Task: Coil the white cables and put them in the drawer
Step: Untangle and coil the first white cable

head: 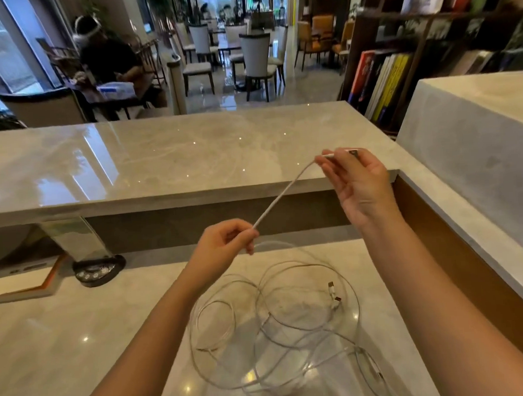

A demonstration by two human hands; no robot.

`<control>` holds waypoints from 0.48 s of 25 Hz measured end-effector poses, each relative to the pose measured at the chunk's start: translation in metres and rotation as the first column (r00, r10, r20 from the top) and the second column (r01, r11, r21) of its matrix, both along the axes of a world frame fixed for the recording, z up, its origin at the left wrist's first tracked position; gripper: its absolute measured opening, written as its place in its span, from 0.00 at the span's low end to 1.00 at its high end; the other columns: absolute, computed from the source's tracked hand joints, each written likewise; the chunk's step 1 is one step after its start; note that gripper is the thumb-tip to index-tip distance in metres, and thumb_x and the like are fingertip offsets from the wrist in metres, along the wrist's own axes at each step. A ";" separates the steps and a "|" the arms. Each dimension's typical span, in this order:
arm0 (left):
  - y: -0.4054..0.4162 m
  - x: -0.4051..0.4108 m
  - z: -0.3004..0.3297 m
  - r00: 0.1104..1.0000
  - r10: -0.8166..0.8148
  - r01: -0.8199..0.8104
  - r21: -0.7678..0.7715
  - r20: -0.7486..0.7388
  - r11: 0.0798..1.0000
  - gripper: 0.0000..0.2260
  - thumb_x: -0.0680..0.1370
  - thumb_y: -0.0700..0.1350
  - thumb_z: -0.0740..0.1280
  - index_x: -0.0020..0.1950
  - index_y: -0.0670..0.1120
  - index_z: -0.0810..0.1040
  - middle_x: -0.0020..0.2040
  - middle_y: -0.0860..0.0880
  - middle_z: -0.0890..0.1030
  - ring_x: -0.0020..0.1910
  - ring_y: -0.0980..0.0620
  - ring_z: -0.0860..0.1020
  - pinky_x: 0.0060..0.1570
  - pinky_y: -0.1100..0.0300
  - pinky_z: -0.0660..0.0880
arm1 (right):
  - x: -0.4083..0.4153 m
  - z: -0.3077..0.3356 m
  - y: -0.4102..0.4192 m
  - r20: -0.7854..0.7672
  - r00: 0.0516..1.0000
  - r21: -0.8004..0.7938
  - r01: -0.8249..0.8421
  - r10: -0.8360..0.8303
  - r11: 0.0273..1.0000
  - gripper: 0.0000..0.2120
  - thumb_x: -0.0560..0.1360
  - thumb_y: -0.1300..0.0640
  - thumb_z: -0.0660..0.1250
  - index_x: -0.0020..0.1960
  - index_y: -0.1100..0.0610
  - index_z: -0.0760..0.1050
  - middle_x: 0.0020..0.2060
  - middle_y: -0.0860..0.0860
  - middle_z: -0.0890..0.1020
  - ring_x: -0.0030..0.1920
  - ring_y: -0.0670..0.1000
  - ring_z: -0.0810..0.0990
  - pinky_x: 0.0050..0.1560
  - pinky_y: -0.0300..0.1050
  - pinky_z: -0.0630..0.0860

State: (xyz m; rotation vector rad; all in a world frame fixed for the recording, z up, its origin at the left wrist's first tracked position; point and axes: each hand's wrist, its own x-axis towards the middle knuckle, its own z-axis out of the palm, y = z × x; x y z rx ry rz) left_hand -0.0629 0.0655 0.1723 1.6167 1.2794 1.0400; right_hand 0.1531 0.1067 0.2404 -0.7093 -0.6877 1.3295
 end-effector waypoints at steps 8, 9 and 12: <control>0.000 -0.020 0.005 0.746 0.257 -0.171 -0.196 0.614 0.966 0.10 0.79 0.41 0.59 0.45 0.45 0.80 0.31 0.52 0.79 0.29 0.58 0.74 0.33 0.68 0.74 | -0.005 -0.059 -0.020 0.780 0.523 0.219 0.289 -0.345 0.932 0.04 0.74 0.57 0.68 0.45 0.57 0.74 0.36 0.53 0.80 0.36 0.51 0.80 0.36 0.46 0.79; 0.001 -0.015 0.010 0.695 0.260 -0.180 -0.188 0.670 0.966 0.09 0.79 0.41 0.60 0.46 0.45 0.79 0.32 0.52 0.80 0.28 0.59 0.74 0.34 0.67 0.75 | -0.012 -0.068 -0.027 0.866 0.394 0.244 0.201 -0.307 0.949 0.04 0.74 0.56 0.68 0.45 0.56 0.74 0.36 0.52 0.80 0.36 0.50 0.79 0.36 0.46 0.77; 0.000 -0.001 0.016 0.768 0.265 -0.241 -0.120 0.583 0.963 0.08 0.79 0.41 0.61 0.49 0.45 0.80 0.38 0.51 0.84 0.31 0.59 0.76 0.36 0.66 0.76 | -0.034 -0.081 -0.045 0.974 0.148 0.175 -0.029 -0.169 0.984 0.03 0.75 0.55 0.66 0.45 0.54 0.74 0.34 0.48 0.78 0.34 0.45 0.75 0.33 0.36 0.72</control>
